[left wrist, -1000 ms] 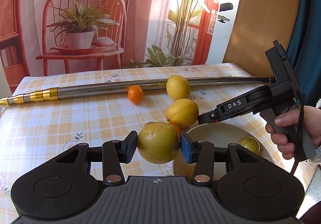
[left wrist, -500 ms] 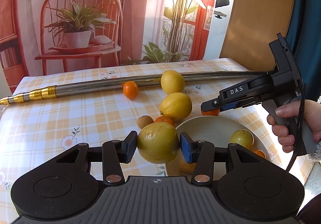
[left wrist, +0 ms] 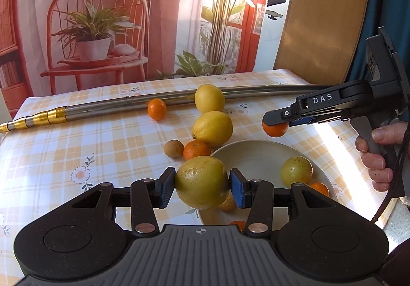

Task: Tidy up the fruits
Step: 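Lower the orange into the bowl and open the right tool while the left tool carries the grapefruit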

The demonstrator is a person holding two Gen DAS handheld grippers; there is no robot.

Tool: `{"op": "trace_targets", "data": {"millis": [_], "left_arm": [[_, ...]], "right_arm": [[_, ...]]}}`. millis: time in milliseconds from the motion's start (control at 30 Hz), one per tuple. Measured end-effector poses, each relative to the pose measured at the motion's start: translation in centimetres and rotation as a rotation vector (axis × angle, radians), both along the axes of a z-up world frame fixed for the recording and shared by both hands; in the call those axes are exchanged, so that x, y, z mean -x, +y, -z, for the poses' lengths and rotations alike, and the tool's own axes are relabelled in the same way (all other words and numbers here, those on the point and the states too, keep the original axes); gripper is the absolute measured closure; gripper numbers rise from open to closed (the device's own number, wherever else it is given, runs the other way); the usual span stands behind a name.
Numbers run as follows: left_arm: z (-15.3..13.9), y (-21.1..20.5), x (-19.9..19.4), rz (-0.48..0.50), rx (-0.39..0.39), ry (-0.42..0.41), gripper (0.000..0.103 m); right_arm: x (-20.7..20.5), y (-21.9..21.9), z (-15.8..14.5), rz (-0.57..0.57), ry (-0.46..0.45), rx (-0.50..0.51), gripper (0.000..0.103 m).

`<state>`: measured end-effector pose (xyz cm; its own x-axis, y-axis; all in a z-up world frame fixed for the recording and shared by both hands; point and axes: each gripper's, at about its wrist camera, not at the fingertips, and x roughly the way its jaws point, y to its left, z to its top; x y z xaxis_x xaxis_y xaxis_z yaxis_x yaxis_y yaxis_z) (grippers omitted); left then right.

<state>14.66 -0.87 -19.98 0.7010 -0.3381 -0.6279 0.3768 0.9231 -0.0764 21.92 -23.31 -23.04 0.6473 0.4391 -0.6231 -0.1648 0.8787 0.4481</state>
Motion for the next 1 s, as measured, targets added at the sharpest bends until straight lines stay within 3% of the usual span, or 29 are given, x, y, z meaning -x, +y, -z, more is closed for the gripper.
{"op": "trace_targets", "data": {"millis": [200,400,800,1000], "left_arm": [[0.0,-0.6,0.6,0.017,-0.006,0.005,0.054],[0.0,-1.1,1.3,0.034,-0.001,0.011,0.054],[0.0,-2.1,3.4,0.053,0.011,0.031,0.054],[0.0,-2.6,4.9,0.071,0.006,0.034,0.054]], "right_arm": [[2.7,-0.3,-0.5,-0.007,-0.013,-0.03,0.07],[5.0,-0.7,-0.1,-0.02,0.046,-0.04,0.07],[9.0,-0.9,-0.7,-0.053,0.065,0.001,0.07],[10.8,1.1,-1.1,-0.136,0.058,0.063,0.07]]}}
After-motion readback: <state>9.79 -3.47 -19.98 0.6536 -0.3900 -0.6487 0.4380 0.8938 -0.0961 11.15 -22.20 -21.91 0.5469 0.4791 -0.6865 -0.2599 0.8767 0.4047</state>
